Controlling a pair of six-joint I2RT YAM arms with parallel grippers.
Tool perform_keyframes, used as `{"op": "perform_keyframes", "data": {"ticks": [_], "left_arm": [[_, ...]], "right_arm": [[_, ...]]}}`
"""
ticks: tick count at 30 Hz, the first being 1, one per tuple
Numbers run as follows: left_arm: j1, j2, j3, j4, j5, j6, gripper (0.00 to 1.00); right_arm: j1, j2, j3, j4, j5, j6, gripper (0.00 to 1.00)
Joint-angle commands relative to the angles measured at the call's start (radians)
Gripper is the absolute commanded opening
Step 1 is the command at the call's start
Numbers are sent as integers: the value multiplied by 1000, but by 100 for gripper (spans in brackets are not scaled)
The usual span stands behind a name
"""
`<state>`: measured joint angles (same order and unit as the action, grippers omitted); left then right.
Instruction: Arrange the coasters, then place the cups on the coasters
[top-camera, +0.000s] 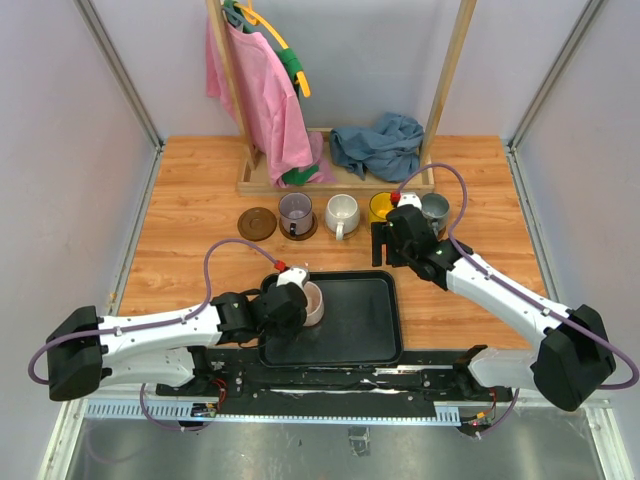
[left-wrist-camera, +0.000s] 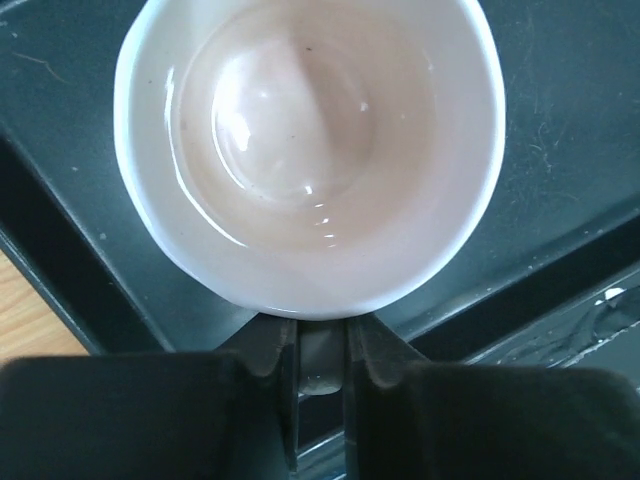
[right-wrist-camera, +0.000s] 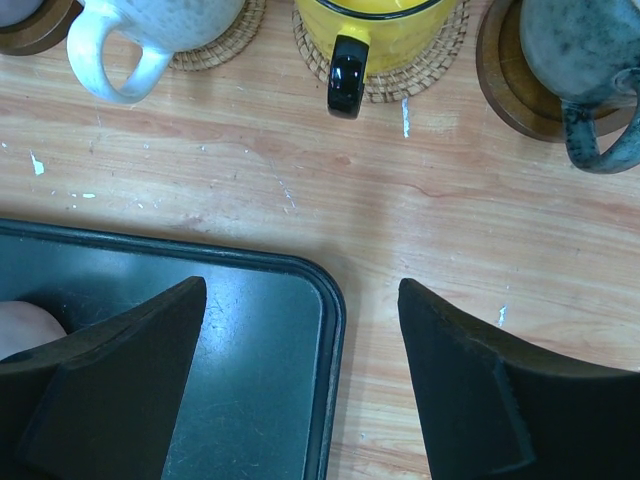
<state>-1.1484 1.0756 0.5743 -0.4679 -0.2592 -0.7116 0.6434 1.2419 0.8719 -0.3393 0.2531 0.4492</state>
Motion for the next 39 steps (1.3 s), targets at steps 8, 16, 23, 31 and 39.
{"op": "perform_keyframes", "data": {"ticks": [8, 16, 23, 31, 39], "left_arm": [[-7, -7, 81, -13, -137, 46, 2], [-7, 13, 177, -56, -313, 33, 0], [80, -5, 177, -63, -354, 32, 0], [298, -66, 154, -19, -383, 129, 1], [498, -63, 145, 123, -342, 253, 1]], "right_arm": [[13, -8, -22, 23, -2, -6, 80], [12, -13, -28, 29, 12, -19, 80], [13, -20, -34, 33, 34, -37, 80], [13, -31, -51, 42, 61, -46, 82], [13, -33, -56, 47, 76, -57, 82]]}}
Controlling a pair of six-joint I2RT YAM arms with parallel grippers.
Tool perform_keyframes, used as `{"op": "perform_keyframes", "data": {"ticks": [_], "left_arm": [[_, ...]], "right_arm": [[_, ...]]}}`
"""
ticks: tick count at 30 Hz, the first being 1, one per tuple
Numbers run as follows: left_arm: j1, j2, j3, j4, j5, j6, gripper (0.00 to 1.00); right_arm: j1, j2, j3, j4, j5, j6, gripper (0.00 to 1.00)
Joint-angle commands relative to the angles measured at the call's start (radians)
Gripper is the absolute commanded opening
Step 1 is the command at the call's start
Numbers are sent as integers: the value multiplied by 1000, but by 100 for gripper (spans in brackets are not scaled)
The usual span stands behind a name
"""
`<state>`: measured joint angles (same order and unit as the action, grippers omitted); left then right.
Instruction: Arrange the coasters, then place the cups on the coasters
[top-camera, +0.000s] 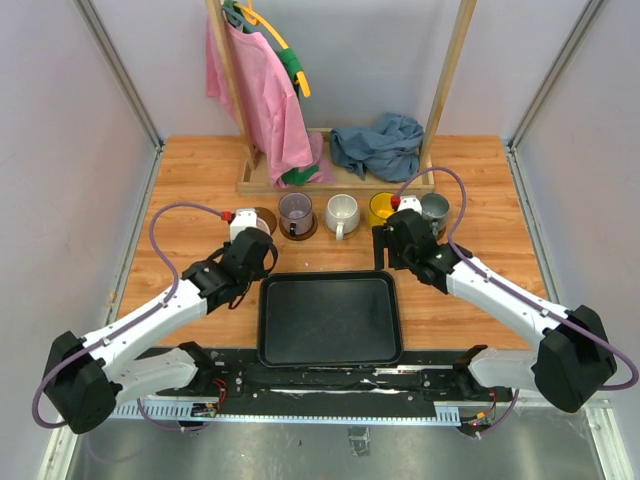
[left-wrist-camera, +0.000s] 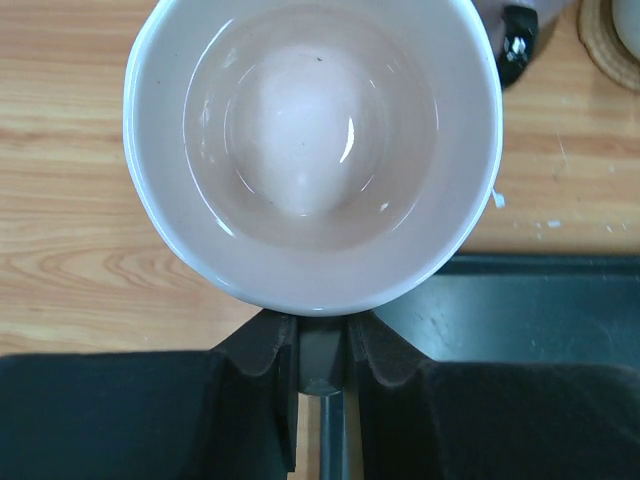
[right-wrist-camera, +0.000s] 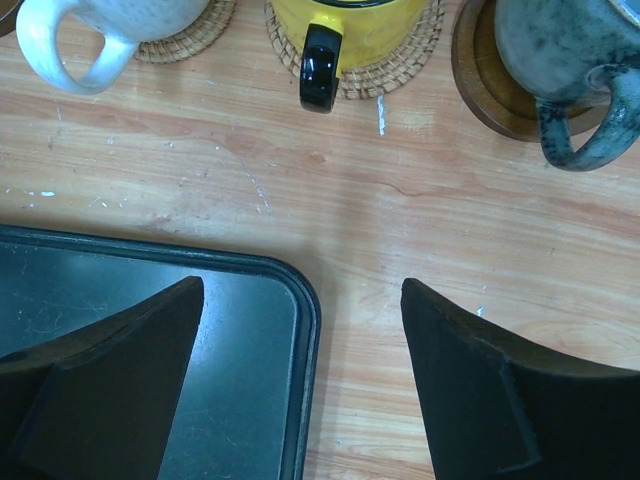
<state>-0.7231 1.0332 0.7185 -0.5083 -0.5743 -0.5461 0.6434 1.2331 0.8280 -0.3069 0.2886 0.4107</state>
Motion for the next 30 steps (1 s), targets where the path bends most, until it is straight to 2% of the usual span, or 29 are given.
{"op": "perform_keyframes", "data": {"ticks": [1, 10, 17, 23, 30], "left_arm": [[97, -14, 2, 187, -17, 102, 0], [304, 120, 28, 384, 119, 194, 1], [402, 268, 90, 485, 217, 236, 1], [428, 359, 158, 514, 295, 242, 1], [432, 456, 267, 438, 343, 248, 1]], "right_arm": [[13, -27, -13, 13, 45, -20, 82], [12, -91, -27, -13, 141, -41, 84], [9, -168, -51, -40, 249, -43, 89], [9, -193, -61, -37, 277, -42, 91], [8, -170, -41, -44, 262, -33, 92]]}}
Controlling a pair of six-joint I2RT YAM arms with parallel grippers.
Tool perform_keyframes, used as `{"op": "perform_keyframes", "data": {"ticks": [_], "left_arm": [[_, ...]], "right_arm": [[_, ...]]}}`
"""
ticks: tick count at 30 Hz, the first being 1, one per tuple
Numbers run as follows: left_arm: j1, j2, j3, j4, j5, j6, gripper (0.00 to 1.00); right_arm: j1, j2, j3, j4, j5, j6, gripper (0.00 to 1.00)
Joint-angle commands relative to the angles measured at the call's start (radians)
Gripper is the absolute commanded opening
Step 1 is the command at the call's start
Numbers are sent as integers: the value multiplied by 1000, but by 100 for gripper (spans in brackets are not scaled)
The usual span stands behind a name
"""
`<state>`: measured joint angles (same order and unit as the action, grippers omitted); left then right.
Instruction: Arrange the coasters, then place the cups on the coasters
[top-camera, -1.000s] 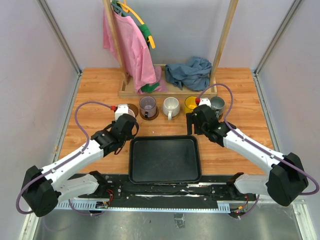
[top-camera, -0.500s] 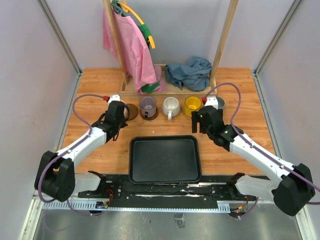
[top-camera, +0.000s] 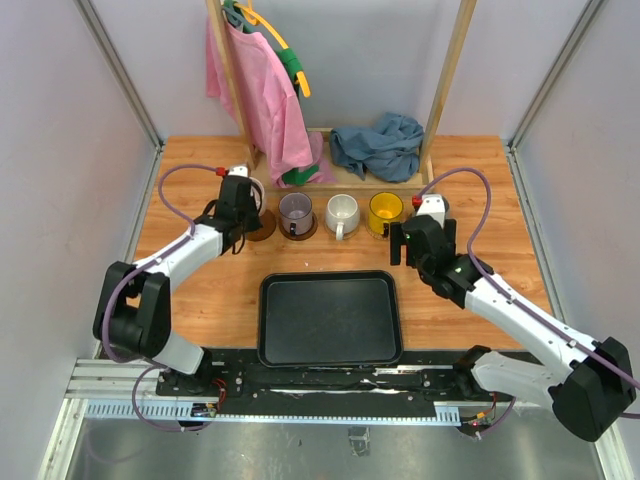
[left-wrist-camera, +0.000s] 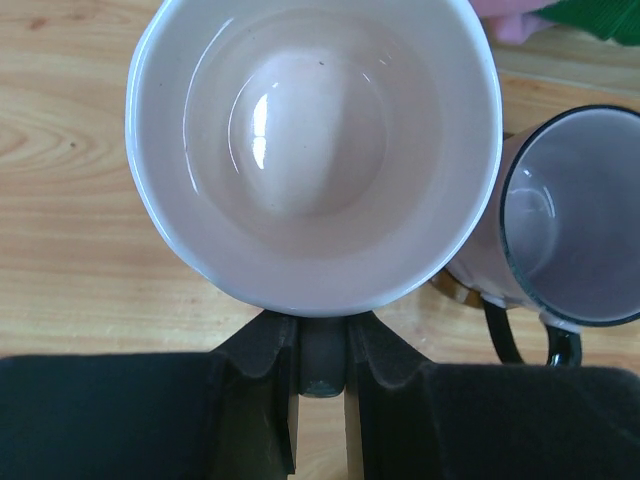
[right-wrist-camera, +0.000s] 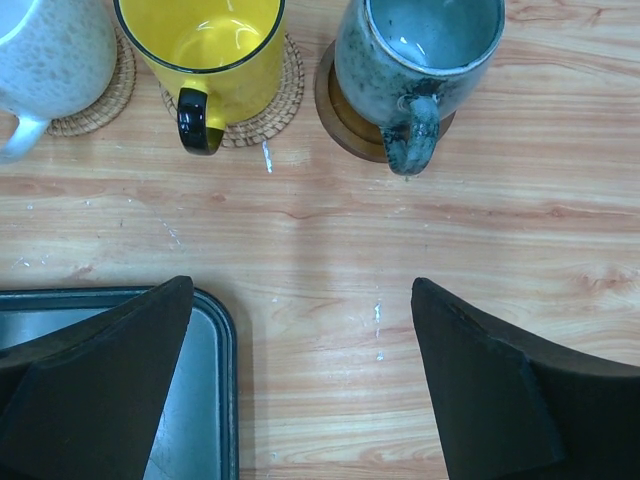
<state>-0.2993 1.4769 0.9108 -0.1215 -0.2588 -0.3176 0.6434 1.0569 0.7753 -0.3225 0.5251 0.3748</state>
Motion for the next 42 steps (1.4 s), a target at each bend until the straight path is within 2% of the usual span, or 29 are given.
{"op": "perform_keyframes", "data": {"ticks": [1, 14, 42], "left_arm": [[8, 23, 88, 36, 25, 21, 1], [17, 118, 210, -132, 57, 58, 0], [42, 141, 181, -148, 100, 22, 1]], "right_arm": [[7, 7, 14, -30, 24, 5, 92], [8, 36, 37, -41, 10, 18, 92], [9, 77, 40, -74, -26, 55, 93]]}}
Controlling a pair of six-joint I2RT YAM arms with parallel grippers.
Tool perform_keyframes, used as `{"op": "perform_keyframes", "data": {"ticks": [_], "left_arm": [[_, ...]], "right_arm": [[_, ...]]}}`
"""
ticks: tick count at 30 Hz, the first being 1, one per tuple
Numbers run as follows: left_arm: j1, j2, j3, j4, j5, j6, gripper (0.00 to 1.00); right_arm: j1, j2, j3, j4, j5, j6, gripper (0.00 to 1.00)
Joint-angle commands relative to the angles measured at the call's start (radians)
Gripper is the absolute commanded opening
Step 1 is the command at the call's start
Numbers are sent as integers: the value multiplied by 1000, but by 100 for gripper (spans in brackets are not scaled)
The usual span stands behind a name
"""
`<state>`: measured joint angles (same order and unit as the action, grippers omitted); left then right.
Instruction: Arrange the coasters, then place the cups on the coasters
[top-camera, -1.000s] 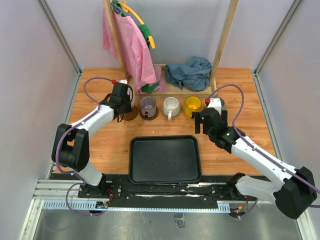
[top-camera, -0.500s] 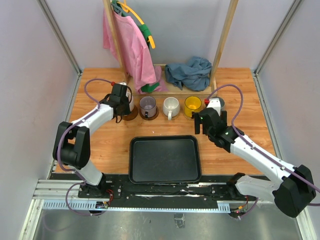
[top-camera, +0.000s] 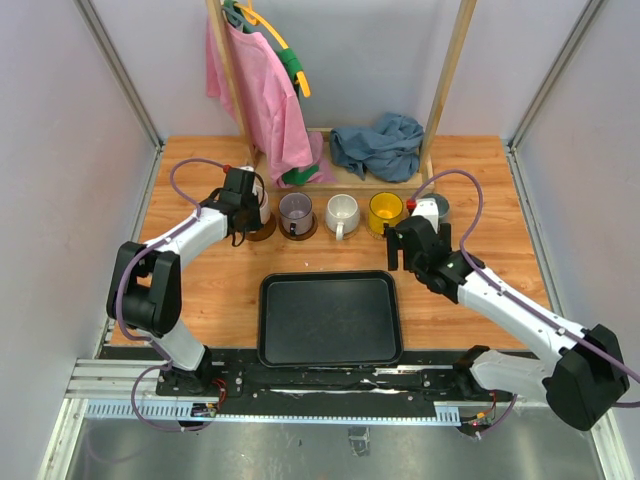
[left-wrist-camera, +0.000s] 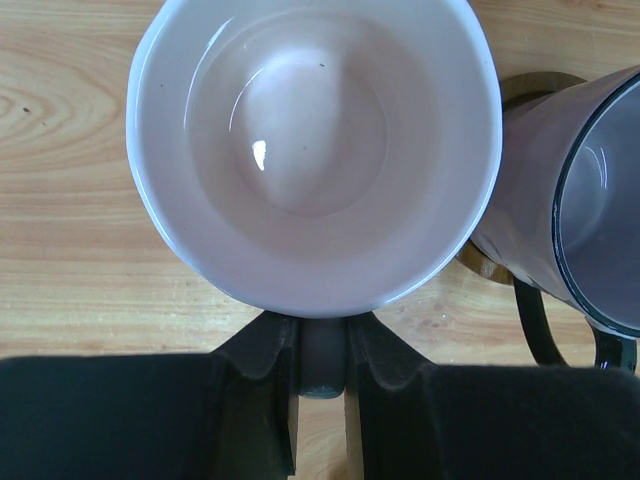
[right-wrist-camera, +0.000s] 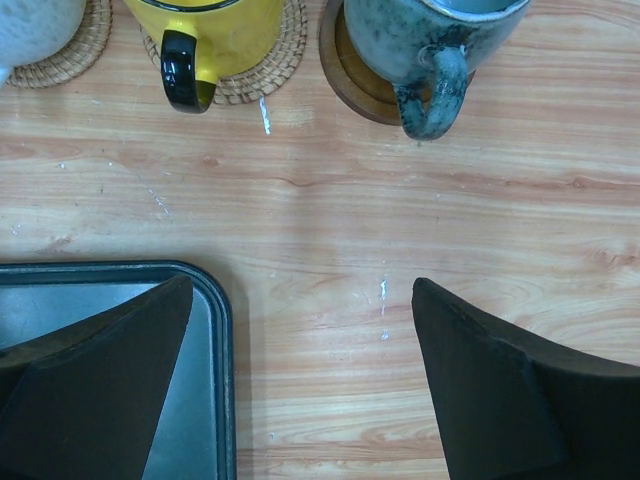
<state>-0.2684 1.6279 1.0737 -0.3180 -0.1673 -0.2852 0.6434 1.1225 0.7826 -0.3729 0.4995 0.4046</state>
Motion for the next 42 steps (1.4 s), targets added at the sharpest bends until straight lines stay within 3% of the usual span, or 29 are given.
{"op": "perform_keyframes", "data": {"ticks": [1, 35, 38, 42], "left_arm": [[12, -11, 18, 47, 12, -12, 1], [14, -37, -30, 17, 11, -51, 1], [14, -35, -35, 17, 5, -56, 10], [14, -36, -37, 14, 2, -61, 33]], "right_arm": [[8, 14, 34, -25, -2, 26, 93], [8, 40, 29, -34, -43, 53, 93], [8, 38, 26, -35, -43, 51, 93], [8, 44, 29, -35, -43, 52, 93]]}}
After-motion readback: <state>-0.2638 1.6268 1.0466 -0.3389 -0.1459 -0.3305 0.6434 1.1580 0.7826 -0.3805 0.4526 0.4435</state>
